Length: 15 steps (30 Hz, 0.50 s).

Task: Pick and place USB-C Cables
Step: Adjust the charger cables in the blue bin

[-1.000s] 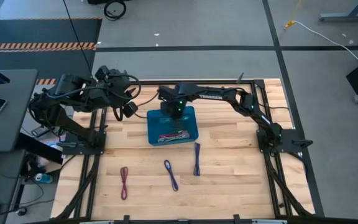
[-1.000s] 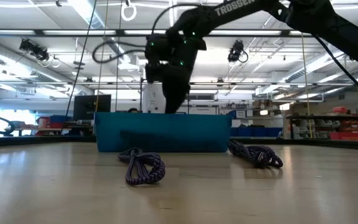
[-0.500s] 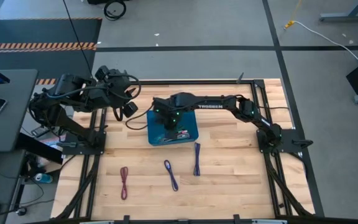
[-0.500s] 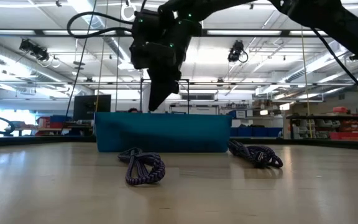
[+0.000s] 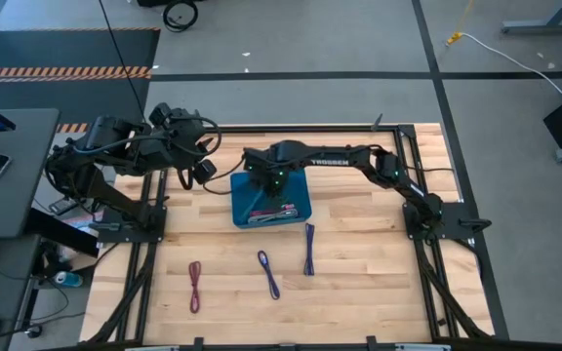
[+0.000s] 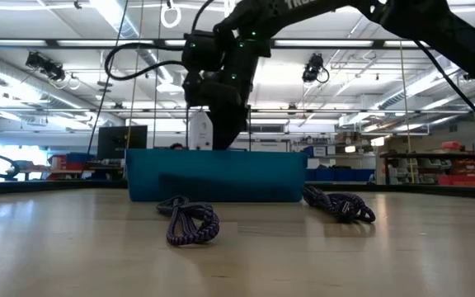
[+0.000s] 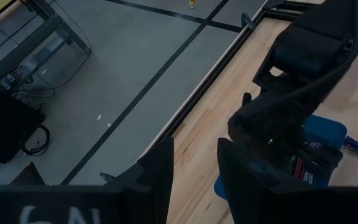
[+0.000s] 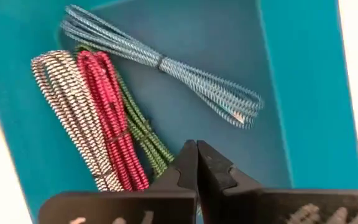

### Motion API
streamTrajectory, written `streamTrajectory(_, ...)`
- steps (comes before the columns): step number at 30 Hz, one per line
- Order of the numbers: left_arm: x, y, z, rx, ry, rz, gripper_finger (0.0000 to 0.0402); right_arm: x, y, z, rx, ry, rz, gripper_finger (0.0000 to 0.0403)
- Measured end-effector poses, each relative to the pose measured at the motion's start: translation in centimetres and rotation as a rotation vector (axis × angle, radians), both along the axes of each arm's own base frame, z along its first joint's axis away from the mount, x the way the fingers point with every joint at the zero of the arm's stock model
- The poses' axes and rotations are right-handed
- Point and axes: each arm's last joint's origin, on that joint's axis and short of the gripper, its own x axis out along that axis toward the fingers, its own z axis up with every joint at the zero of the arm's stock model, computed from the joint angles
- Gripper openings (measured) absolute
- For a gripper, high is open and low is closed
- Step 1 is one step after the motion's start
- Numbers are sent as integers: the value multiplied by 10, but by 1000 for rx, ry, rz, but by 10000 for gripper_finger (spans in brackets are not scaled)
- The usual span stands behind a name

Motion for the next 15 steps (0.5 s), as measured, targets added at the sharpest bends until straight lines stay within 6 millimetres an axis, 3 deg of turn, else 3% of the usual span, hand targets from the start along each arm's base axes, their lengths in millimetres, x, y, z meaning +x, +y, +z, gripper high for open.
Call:
streamTrajectory(5, 0, 0, 0, 0, -1, 0, 130, 1, 3, 1, 66, -39, 154, 24)
streamTrajectory(15, 0, 0, 0, -17, -23, 19, 130, 8, -3, 3, -38, -125, 264, 144)
